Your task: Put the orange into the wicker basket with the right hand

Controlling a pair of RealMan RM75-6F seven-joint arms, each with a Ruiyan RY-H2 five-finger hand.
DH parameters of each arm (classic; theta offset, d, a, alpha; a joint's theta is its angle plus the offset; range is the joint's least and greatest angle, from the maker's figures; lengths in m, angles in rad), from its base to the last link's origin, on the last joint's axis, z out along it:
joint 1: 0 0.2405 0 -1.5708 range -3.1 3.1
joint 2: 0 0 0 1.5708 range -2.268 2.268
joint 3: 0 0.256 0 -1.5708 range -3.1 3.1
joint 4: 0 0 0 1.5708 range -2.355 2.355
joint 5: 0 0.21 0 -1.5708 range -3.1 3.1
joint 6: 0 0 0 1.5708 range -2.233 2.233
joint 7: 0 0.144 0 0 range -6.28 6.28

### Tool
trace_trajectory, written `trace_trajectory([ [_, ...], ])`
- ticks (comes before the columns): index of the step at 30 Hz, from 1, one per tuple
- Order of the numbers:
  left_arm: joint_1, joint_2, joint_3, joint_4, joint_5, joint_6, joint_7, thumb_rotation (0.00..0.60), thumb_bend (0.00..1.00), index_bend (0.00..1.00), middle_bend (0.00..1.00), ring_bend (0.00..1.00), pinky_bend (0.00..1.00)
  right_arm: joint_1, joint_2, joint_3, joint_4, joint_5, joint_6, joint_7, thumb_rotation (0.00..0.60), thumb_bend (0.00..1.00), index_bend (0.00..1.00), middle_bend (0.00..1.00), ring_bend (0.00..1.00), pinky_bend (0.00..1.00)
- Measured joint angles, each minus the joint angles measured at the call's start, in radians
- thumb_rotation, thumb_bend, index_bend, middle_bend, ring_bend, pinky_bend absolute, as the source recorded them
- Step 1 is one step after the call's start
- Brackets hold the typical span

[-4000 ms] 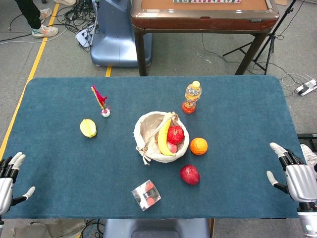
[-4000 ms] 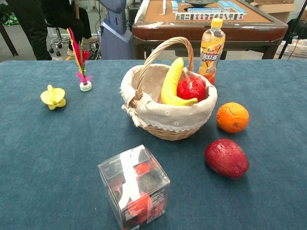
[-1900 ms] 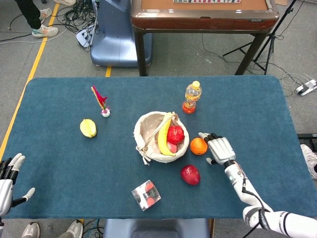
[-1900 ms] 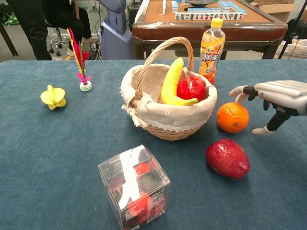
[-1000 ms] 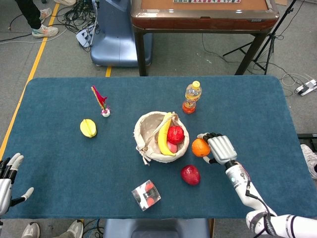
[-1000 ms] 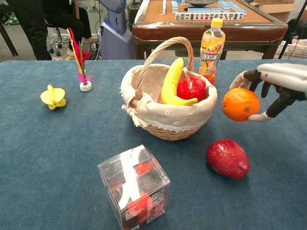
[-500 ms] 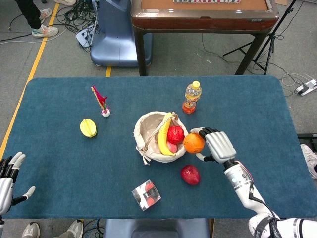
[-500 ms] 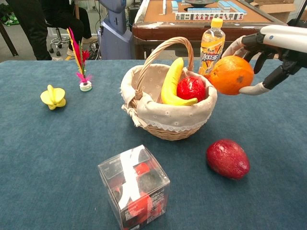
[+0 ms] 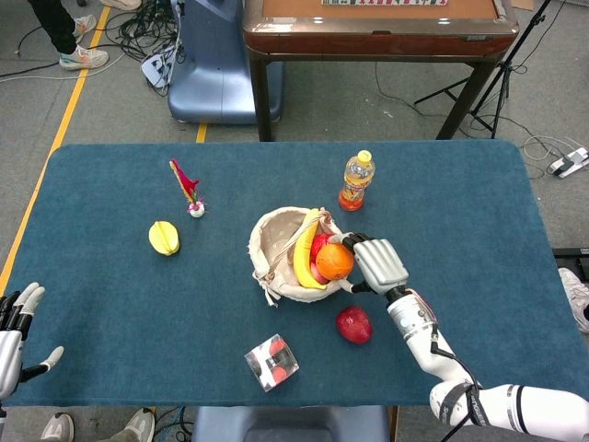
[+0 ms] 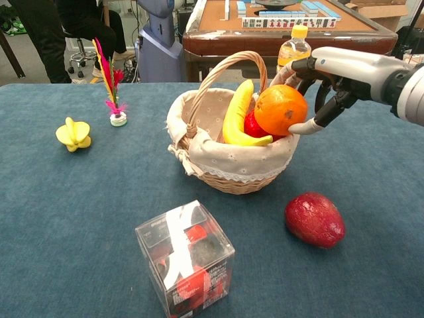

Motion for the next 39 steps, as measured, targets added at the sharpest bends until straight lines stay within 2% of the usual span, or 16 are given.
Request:
trace_trajectory([
  [9, 0.002, 0.002, 0.001, 0.004, -0.004, -0.003, -0.004, 0.600, 0.22, 0.04, 0.00, 0.00, 0.00, 0.008, 0.023, -0.007, -0.005, 0.009, -0.028, 0.034, 0.600, 0.30, 0.02, 0.15, 0.22, 0.45],
  [22, -0.001, 0.001, -0.002, 0.002, 0.001, 0.000, -0.008, 0.600, 0.22, 0.07, 0.00, 0.00, 0.00, -0.028, 0.118, -0.042, -0.046, -0.061, -0.014, 0.097, 0.600, 0.31, 0.01, 0.13, 0.21, 0.45],
  [30, -0.003, 0.003, -0.004, 0.006, -0.001, -0.002, -0.015, 0.600, 0.22, 0.07, 0.00, 0.00, 0.00, -0.133, 0.199, -0.102, -0.049, -0.202, 0.141, 0.099, 0.600, 0.31, 0.01, 0.18, 0.21, 0.45],
  [39, -0.008, 0.001, -0.006, 0.004, -0.001, -0.007, -0.011, 0.600, 0.22, 0.07, 0.00, 0.00, 0.00, -0.311, 0.278, -0.185, 0.000, -0.378, 0.365, 0.167, 0.600, 0.31, 0.09, 0.21, 0.21, 0.45],
])
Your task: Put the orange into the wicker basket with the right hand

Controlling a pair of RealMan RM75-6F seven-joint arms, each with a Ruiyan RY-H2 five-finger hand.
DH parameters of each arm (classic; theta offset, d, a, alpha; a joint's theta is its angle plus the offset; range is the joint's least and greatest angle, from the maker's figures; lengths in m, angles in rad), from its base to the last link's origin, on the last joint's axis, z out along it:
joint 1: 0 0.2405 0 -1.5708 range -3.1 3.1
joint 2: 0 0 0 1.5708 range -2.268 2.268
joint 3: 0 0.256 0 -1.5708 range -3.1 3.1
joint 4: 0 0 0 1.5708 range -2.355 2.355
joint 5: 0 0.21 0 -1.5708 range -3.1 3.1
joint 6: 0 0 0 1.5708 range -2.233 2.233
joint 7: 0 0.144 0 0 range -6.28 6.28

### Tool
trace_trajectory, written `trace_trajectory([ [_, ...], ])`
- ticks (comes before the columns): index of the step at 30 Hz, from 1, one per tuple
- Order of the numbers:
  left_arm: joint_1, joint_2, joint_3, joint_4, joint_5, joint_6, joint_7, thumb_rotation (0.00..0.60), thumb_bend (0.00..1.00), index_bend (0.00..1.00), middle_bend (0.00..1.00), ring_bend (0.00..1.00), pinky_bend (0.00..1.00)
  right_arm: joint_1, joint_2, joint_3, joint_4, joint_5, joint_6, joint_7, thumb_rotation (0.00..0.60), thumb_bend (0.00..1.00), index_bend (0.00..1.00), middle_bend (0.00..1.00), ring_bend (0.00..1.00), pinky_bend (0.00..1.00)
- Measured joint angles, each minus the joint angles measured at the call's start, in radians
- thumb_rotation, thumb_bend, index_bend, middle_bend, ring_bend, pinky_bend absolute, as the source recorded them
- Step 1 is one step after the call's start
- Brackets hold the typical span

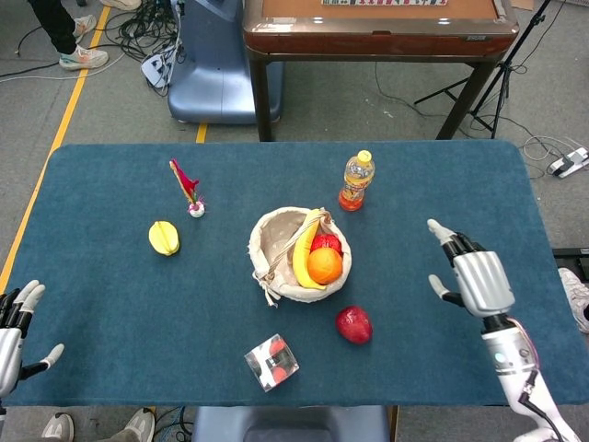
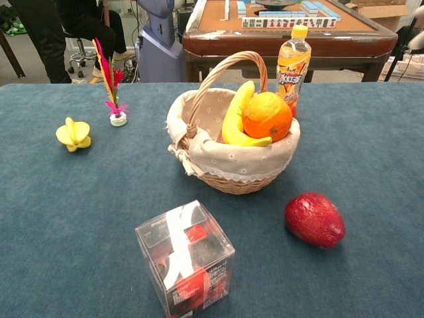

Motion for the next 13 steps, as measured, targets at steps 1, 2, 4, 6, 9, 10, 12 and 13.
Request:
trace_trajectory([
  [1, 0.000, 0.000, 0.000, 0.000, 0.000, 0.000, 0.001, 0.600, 0.22, 0.07, 0.00, 0.00, 0.00, -0.019, 0.006, -0.009, 0.008, -0.011, 0.018, 0.011, 0.600, 0.31, 0.09, 0.21, 0.21, 0.45],
  [2, 0.000, 0.000, 0.000, 0.000, 0.000, 0.001, 0.002, 0.600, 0.22, 0.07, 0.00, 0.00, 0.00, -0.043, 0.013, -0.021, 0.020, -0.024, 0.040, 0.026, 0.600, 0.31, 0.09, 0.22, 0.21, 0.45],
  [4, 0.000, 0.000, 0.001, 0.000, 0.000, 0.000, 0.003, 0.600, 0.22, 0.07, 0.00, 0.00, 0.00, -0.077, 0.022, -0.038, 0.040, -0.040, 0.066, 0.049, 0.600, 0.31, 0.09, 0.22, 0.21, 0.45],
  [6, -0.001, -0.001, 0.001, 0.000, -0.001, -0.003, 0.006, 0.600, 0.22, 0.07, 0.00, 0.00, 0.00, -0.112, 0.031, -0.056, 0.064, -0.058, 0.091, 0.071, 0.600, 0.31, 0.09, 0.22, 0.21, 0.45],
  [9, -0.003, -0.003, 0.001, -0.001, 0.002, -0.004, 0.008, 0.600, 0.22, 0.07, 0.00, 0.00, 0.00, -0.152, 0.038, -0.074, 0.088, -0.085, 0.123, 0.104, 0.600, 0.31, 0.09, 0.22, 0.21, 0.45],
  [10, -0.004, -0.004, 0.000, -0.002, 0.002, -0.004, 0.009, 0.600, 0.22, 0.07, 0.00, 0.00, 0.00, -0.162, 0.039, -0.077, 0.092, -0.090, 0.133, 0.112, 0.600, 0.31, 0.09, 0.22, 0.21, 0.45],
  [12, -0.005, -0.005, 0.000, -0.002, 0.003, -0.004, 0.010, 0.600, 0.22, 0.07, 0.00, 0.00, 0.00, -0.185, 0.040, -0.080, 0.096, -0.098, 0.154, 0.124, 0.600, 0.31, 0.09, 0.22, 0.21, 0.45],
  [13, -0.006, -0.006, 0.000, -0.002, 0.004, -0.004, 0.011, 0.600, 0.22, 0.07, 0.00, 0.00, 0.00, -0.193, 0.040, -0.081, 0.097, -0.100, 0.160, 0.129, 0.600, 0.31, 0.09, 0.22, 0.21, 0.45],
])
